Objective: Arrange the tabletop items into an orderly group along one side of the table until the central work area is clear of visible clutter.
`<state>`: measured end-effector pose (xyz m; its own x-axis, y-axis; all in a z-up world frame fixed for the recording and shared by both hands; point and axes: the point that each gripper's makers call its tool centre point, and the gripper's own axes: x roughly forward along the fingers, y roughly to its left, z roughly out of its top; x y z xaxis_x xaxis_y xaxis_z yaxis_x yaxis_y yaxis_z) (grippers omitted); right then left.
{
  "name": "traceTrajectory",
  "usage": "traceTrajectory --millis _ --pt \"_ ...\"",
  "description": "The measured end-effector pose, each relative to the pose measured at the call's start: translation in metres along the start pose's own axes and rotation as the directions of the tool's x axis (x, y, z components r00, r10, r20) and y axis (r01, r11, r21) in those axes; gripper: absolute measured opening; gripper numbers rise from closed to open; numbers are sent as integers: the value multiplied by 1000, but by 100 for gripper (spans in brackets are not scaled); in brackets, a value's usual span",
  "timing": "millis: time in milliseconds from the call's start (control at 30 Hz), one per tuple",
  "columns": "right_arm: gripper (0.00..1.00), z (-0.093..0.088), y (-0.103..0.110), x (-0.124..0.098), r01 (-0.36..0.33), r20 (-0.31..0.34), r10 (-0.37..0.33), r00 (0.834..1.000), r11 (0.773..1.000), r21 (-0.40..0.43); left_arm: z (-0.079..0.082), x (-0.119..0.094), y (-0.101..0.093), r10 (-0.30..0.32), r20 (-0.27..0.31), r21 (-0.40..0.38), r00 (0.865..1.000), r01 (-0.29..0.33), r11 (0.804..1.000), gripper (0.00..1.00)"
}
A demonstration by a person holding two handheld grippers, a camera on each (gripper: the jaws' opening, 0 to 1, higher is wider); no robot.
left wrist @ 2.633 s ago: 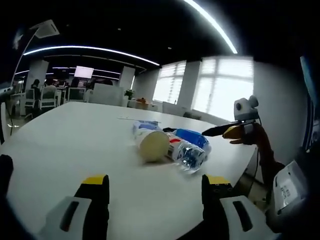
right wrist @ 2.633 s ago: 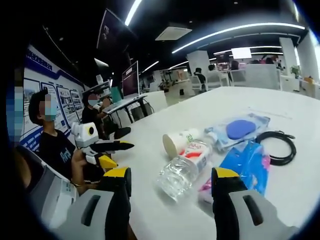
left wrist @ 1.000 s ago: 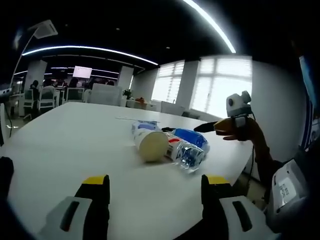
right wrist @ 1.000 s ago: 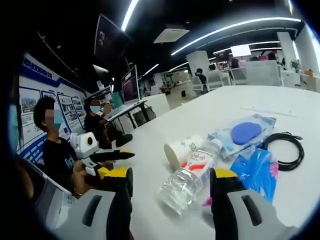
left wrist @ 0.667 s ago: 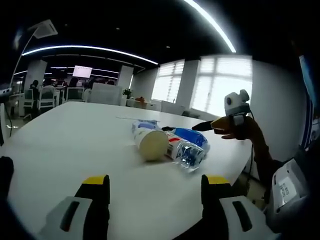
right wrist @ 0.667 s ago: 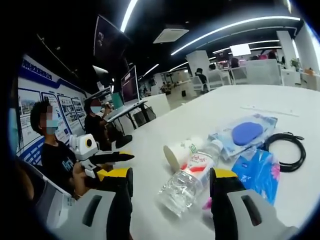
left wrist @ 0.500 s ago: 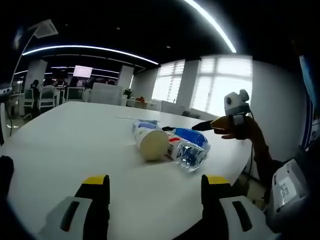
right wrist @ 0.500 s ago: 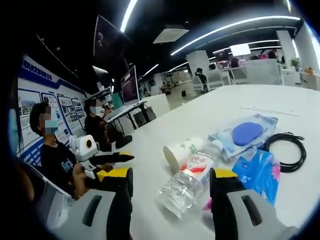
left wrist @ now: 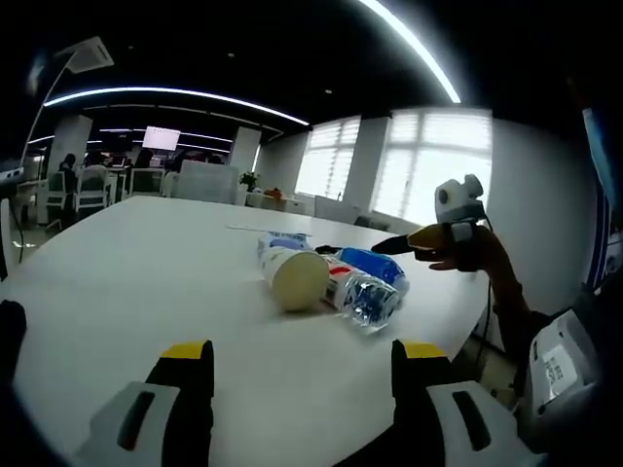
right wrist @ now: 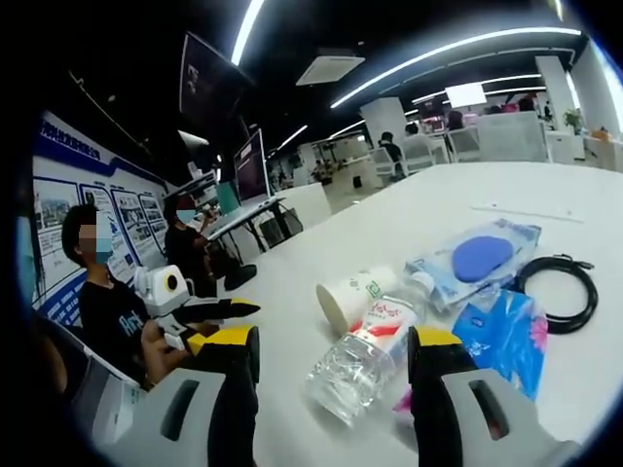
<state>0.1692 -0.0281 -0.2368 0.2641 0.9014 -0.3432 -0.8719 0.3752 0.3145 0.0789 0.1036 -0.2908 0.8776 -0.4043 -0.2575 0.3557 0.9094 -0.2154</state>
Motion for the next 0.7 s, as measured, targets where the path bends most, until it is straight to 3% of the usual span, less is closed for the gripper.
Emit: traceTrajectory --millis 700 --pt "57 3 -3 5 -8 5 8 1000 999 32 -1 0 1 -2 -3 1 1000 2 1000 73"
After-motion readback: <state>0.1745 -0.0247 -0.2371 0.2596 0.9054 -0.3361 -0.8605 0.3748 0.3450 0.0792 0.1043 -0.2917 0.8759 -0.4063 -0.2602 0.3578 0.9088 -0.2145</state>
